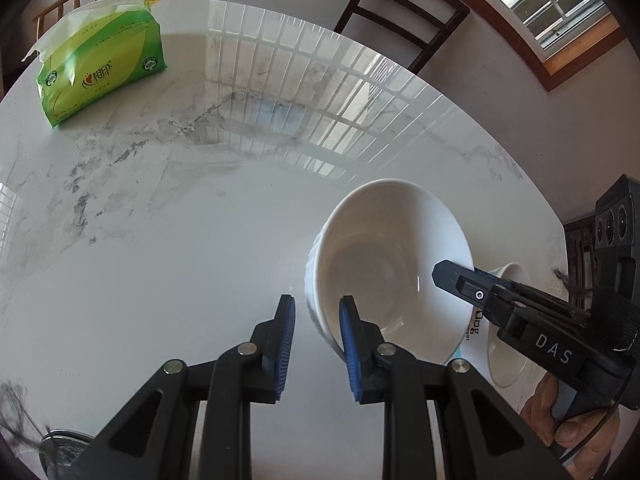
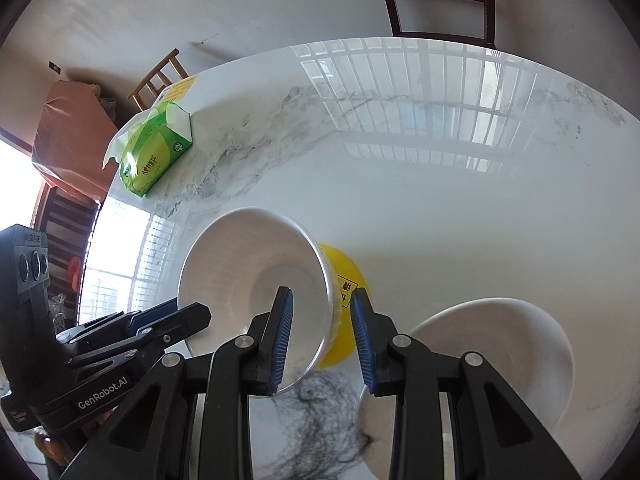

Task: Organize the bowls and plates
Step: 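Move the right tool to the white Rabbit bowl and grasp its rim, then lift the white Rabbit bowl and carry it over the pink bowl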

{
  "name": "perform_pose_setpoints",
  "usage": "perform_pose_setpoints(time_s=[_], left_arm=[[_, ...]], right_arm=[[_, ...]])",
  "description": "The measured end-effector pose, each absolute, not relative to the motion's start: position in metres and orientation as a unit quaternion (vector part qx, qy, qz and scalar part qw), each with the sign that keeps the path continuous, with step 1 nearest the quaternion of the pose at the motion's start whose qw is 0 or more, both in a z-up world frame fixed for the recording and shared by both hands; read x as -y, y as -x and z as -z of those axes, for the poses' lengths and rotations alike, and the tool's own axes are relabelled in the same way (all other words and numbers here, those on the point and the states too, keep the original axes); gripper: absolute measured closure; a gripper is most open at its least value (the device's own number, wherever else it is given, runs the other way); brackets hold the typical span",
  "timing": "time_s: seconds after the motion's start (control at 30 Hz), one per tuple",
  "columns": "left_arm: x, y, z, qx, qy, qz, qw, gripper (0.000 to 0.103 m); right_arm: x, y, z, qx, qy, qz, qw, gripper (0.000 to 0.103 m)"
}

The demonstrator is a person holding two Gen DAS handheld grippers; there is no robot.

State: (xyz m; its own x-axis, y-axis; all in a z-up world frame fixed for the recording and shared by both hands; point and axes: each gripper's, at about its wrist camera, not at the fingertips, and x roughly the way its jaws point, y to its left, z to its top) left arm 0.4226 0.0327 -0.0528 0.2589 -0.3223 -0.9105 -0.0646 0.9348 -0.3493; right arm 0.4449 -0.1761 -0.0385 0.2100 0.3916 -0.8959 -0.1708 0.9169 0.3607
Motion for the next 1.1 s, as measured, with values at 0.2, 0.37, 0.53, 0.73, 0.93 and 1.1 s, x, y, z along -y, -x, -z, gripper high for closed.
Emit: perform_pose_setpoints(time_s=[0.2,0.37,0.53,0.73,0.93,1.1], left_arm=[[-0.025,-0.417,0.051,-0.6,0.128,0.056,0.788,0.09],[-0.035,-0.399,0.039,-0.601,0.15,0.058,0.783,0.09],[-0.04,-0.364,0.009,-0.59,0.15,0.059,0.791,0.089],[-0.03,-0.311,-0.024,-0.583,0.139,0.075,0.797,0.089],[-0.022,-0.258,-0.055,-0.576,0.139,0.097,0.8,0.089],[-0.013,-0.22,-0.077,-0.569,0.128,0.108,0.805,0.089]], right_arm=[[0.17,-0.442,0.044,-0.599,-0.062,-0.168,0.78,0.094],[0.168,-0.435,0.035,-0.591,-0.058,-0.176,0.785,0.093],[0.172,-0.415,0.021,-0.591,-0.075,-0.191,0.78,0.093],[0.186,-0.372,-0.006,-0.589,-0.106,-0.215,0.772,0.092],[0.198,-0.317,-0.046,-0.573,-0.097,-0.23,0.781,0.091],[0.205,-0.273,-0.079,-0.556,-0.085,-0.236,0.793,0.09]])
